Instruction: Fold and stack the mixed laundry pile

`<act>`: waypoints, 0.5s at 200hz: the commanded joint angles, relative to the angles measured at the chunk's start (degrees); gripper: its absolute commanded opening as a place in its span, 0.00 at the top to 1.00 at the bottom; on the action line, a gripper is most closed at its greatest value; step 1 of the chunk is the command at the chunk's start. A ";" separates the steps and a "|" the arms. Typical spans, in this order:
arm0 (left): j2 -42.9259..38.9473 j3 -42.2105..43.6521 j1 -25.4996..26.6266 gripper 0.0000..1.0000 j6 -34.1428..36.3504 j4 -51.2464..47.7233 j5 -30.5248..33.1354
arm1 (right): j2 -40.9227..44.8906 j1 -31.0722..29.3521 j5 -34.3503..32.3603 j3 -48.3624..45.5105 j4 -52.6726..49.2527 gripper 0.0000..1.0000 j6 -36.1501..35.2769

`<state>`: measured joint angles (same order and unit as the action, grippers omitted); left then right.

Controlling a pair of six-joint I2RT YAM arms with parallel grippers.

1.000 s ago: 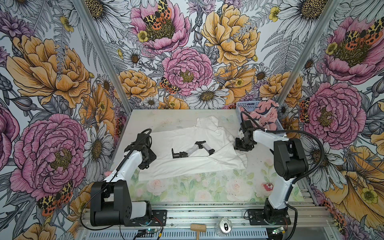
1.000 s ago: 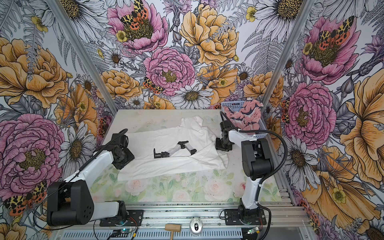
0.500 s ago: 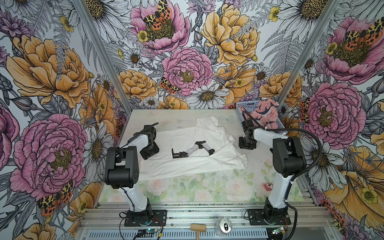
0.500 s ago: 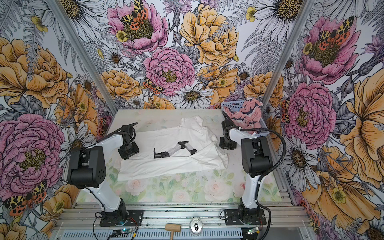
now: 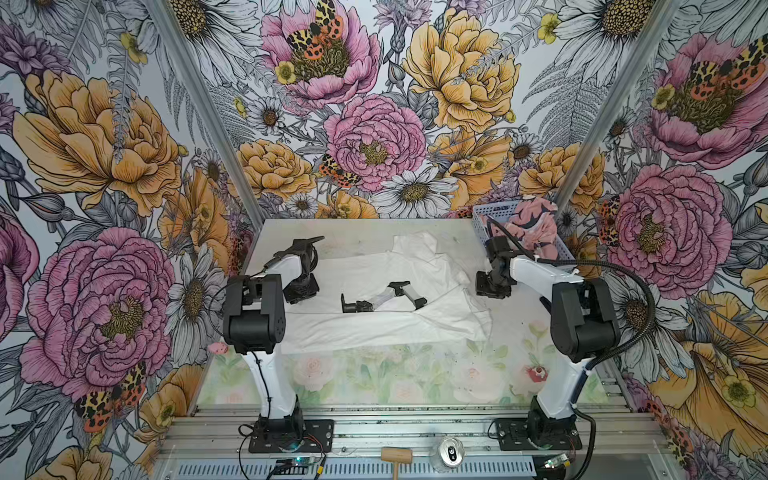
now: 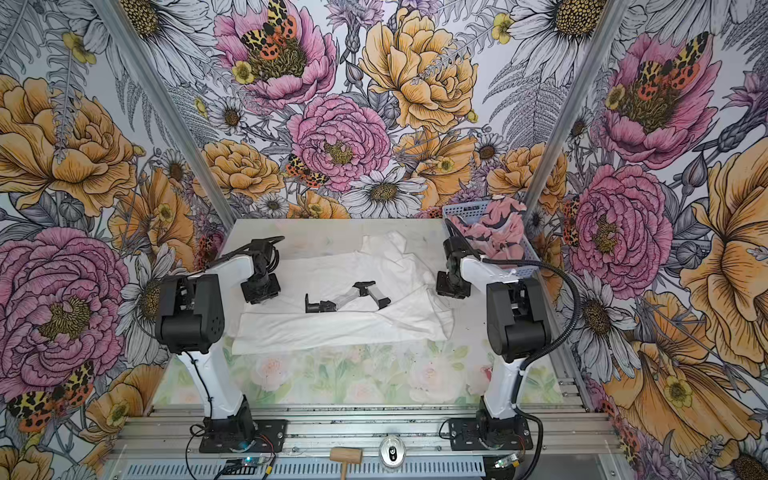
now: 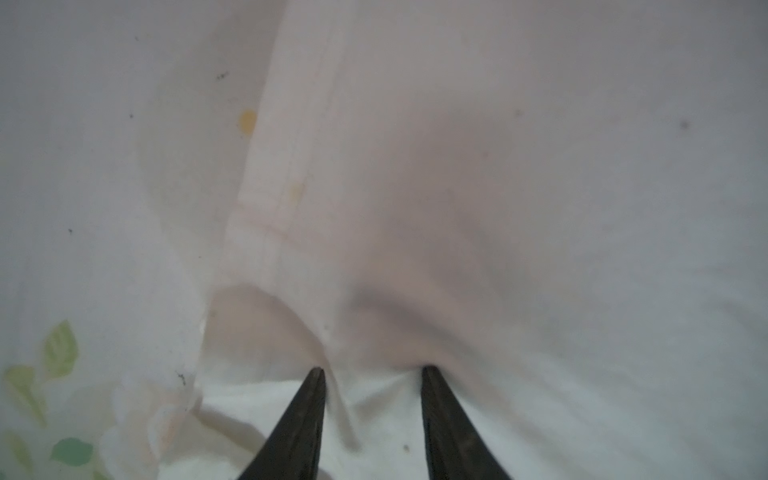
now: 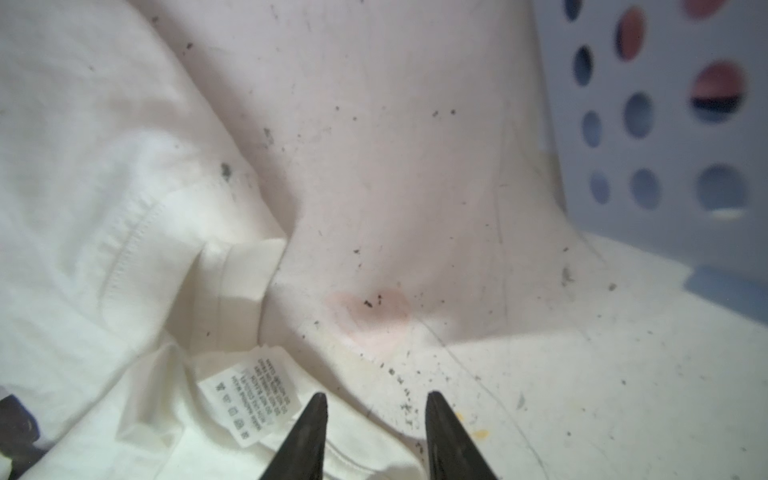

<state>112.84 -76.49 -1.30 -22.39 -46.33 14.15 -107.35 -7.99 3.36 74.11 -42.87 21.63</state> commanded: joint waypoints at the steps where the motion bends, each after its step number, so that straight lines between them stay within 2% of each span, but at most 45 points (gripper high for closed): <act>1: 4.98 0.15 -2.25 0.61 2.85 0.29 3.24 | 1.80 -0.83 2.07 1.78 -0.37 0.58 1.05; 57: 7.96 -5.09 -5.55 0.61 5.10 -1.27 1.15 | -2.50 -2.76 3.75 6.38 1.08 0.55 0.76; 100: 7.85 -5.25 -6.01 0.61 5.51 -1.57 1.04 | -1.37 -5.10 5.37 4.56 1.73 0.52 1.13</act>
<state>117.49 -83.15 -5.91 -18.26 -46.61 14.37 -108.99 -11.44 7.27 79.33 -42.11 22.00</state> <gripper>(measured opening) 0.393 0.474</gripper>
